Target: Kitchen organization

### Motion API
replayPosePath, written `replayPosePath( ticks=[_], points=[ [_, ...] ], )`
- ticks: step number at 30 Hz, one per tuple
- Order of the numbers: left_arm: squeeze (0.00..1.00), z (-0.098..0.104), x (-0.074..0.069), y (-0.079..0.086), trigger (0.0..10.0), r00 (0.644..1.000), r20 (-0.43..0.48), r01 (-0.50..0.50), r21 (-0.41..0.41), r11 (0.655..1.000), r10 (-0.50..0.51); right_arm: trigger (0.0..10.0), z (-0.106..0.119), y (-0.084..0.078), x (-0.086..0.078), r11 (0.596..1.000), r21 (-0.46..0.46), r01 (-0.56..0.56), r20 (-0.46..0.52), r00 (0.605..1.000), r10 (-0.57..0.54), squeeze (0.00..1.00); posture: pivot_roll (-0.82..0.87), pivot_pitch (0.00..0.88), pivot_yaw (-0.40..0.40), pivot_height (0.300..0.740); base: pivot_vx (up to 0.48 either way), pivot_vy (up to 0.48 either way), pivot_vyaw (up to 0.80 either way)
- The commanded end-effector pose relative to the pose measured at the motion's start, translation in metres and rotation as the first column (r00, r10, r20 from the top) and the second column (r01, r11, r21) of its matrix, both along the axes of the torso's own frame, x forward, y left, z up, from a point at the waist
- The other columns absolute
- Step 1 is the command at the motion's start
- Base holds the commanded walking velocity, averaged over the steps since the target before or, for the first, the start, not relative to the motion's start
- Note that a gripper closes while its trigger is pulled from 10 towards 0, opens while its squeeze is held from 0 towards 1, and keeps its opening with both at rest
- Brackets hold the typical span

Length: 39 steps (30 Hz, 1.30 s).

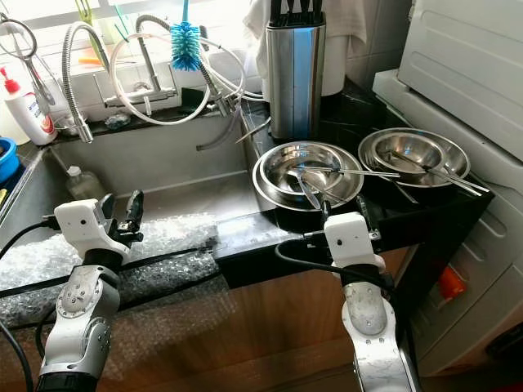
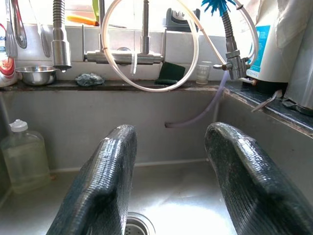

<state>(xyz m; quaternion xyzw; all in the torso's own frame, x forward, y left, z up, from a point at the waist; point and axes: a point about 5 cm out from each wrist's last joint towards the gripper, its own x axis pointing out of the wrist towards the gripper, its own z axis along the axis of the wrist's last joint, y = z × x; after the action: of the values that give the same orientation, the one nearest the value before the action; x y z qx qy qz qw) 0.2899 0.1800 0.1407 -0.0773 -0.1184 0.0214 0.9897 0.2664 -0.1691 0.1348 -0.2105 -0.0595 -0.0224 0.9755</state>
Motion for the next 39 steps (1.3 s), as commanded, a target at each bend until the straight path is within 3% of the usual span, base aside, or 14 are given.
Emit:
replayPosePath(
  ticks=[1,14,22,28,33,39],
  points=[
    [0.00,-0.005,-0.002,0.001,10.0,1.000,-0.021,0.001,0.004,1.000,-0.001,10.0,0.001,0.009,0.000,0.999,0.014,-0.037,-0.003,0.999,0.037,0.00,-0.14,0.000,0.116,0.740,0.000,0.000,0.00],
    [0.00,-0.005,-0.001,0.001,10.0,1.000,-0.023,0.005,0.008,1.000,-0.005,10.0,-0.001,0.015,-0.006,0.997,0.005,-0.080,-0.019,0.997,0.080,0.00,-0.14,0.000,0.115,0.740,0.000,0.000,0.00],
    [0.00,-0.006,-0.001,0.001,10.0,1.000,-0.023,0.005,0.009,1.000,-0.005,10.0,-0.005,0.008,-0.009,0.998,0.001,-0.066,-0.040,0.997,0.066,0.00,-0.15,0.000,0.115,0.740,0.000,0.000,0.00],
    [0.00,-0.007,-0.001,0.001,10.0,1.000,-0.025,0.011,0.010,1.000,-0.010,10.0,-0.004,0.008,-0.020,0.993,-0.013,-0.114,-0.036,0.993,0.114,0.00,-0.15,0.000,0.119,0.740,0.000,0.000,0.00],
    [0.00,-0.007,-0.001,0.000,10.0,1.000,-0.026,0.013,0.011,1.000,-0.013,10.0,0.006,0.014,-0.024,0.981,-0.008,-0.195,0.021,0.980,0.196,0.00,-0.15,0.000,0.121,0.740,0.000,0.000,0.00],
    [0.00,-0.007,-0.001,-0.001,10.0,1.000,-0.025,0.014,0.009,1.000,-0.014,10.0,0.011,0.018,-0.024,0.979,-0.003,-0.202,0.054,0.978,0.202,0.00,-0.15,0.000,0.117,0.740,0.000,0.000,0.00]
  ],
)
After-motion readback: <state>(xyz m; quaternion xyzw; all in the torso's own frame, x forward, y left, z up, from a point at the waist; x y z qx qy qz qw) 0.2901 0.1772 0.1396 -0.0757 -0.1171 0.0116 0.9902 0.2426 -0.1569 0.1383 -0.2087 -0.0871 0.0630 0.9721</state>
